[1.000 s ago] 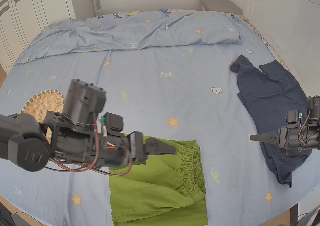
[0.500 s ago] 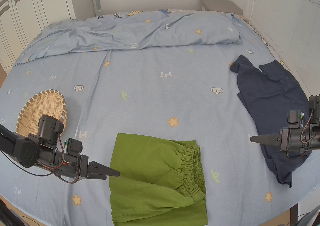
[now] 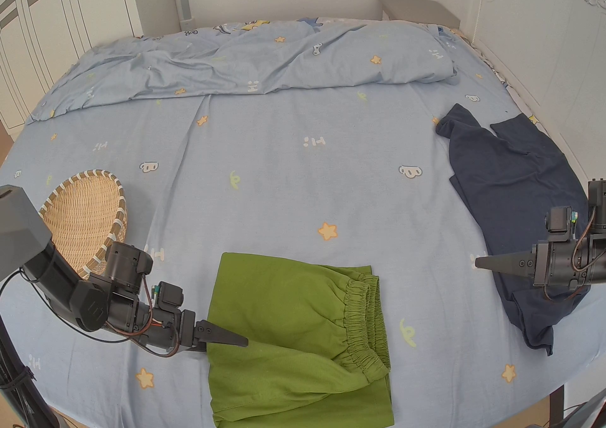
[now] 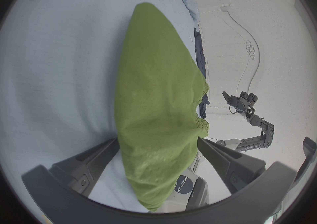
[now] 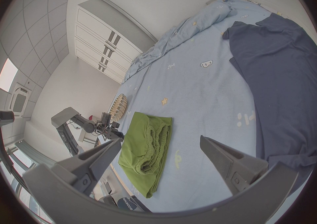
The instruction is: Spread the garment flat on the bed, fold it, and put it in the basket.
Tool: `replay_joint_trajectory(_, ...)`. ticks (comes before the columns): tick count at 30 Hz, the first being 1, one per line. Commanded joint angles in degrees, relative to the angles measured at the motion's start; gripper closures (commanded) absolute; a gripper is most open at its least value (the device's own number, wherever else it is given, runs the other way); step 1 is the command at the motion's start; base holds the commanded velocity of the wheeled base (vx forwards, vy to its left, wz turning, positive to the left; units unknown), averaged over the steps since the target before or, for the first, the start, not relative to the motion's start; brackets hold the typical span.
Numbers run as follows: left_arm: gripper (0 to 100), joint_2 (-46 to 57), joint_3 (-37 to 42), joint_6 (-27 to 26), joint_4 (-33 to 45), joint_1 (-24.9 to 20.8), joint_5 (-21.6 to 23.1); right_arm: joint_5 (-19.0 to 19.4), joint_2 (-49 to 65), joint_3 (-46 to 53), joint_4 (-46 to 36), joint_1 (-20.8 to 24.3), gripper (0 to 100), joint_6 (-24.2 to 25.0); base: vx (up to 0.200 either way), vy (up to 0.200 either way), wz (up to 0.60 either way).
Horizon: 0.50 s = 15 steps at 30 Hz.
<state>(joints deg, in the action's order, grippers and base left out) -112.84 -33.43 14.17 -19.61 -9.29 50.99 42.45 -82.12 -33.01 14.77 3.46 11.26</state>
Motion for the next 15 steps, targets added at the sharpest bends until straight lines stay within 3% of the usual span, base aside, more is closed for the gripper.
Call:
replay_joint_trajectory(1, 0, -2.48, -0.59, 3.76, -1.13, -4.95, -0.10, 0.00, 0.03, 0.05, 0.08, 0.05, 0, -0.01, 0.000, 0.000, 0.00)
replay_joint_trajectory(11, 0, -2.12, 3.81, 14.75, -13.78, -6.18, -0.28, 0.00, -0.06, 0.05, 0.08, 0.05, 0, -0.10, 0.000, 0.000, 0.00)
replay_joint_trajectory(12, 100, -2.12, 4.51, 15.45, -15.19, -6.18, -0.28, 0.00, -0.06, 0.05, 0.08, 0.05, 0, -0.10, 0.000, 0.000, 0.00)
replay_joint_trajectory(15, 100, -1.60, 6.00, 18.18, -19.32, -6.36, -0.46, 0.00, 0.03, 0.05, 0.08, 0.05, 0, -0.10, 0.000, 0.000, 0.00)
